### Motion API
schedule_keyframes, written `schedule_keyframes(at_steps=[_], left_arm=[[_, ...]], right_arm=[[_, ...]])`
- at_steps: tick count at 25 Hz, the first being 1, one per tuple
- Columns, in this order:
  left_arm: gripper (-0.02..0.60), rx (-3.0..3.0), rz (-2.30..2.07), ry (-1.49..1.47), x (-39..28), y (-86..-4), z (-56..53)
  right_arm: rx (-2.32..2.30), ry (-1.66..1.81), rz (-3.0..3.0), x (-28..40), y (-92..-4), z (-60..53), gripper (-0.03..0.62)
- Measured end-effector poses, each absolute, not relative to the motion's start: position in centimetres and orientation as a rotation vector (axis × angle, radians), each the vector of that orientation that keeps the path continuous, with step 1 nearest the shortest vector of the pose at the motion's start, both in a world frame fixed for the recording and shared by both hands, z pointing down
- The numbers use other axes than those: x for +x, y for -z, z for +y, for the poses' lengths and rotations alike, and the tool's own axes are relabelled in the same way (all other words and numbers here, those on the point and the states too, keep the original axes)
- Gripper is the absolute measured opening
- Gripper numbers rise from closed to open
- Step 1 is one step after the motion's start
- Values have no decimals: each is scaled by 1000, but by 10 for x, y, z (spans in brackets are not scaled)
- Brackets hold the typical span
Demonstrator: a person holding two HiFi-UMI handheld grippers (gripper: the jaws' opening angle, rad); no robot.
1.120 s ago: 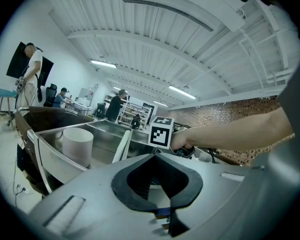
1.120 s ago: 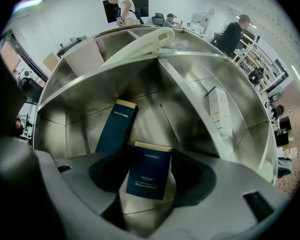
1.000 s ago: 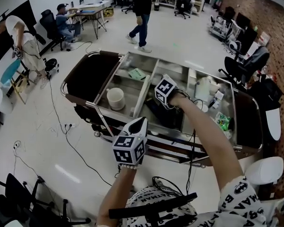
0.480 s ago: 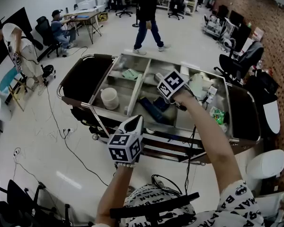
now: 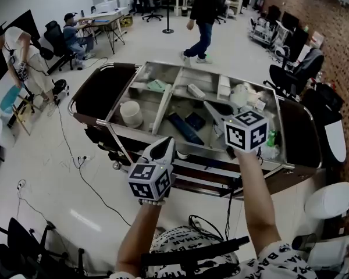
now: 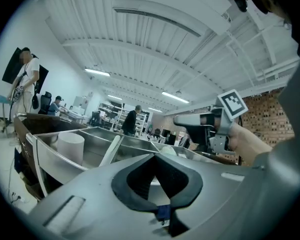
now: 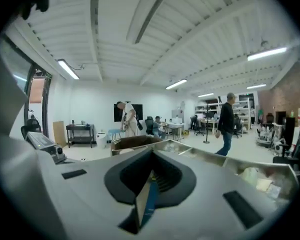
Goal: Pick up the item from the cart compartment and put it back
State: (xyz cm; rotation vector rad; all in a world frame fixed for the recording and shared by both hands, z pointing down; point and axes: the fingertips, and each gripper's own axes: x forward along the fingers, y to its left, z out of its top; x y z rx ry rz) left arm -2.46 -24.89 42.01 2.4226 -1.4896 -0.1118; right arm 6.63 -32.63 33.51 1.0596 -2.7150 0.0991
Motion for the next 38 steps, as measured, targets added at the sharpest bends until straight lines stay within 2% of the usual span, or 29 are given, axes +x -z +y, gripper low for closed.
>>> schedule_keyframes(at_steps=[5,16,38], left_arm=[[0,2417,-1484,103,-23,-435,-227],[0,2412,-1457,85,-15,-452,-203],[0,2425,-1454,91,-10,-448,-184]], right_arm=[[1129,-100,-2850,89,-342,-262,0],[1192,-440,-2752,92,-456,-189,0],[1238,-356,-2739,100,-434,-179,0]])
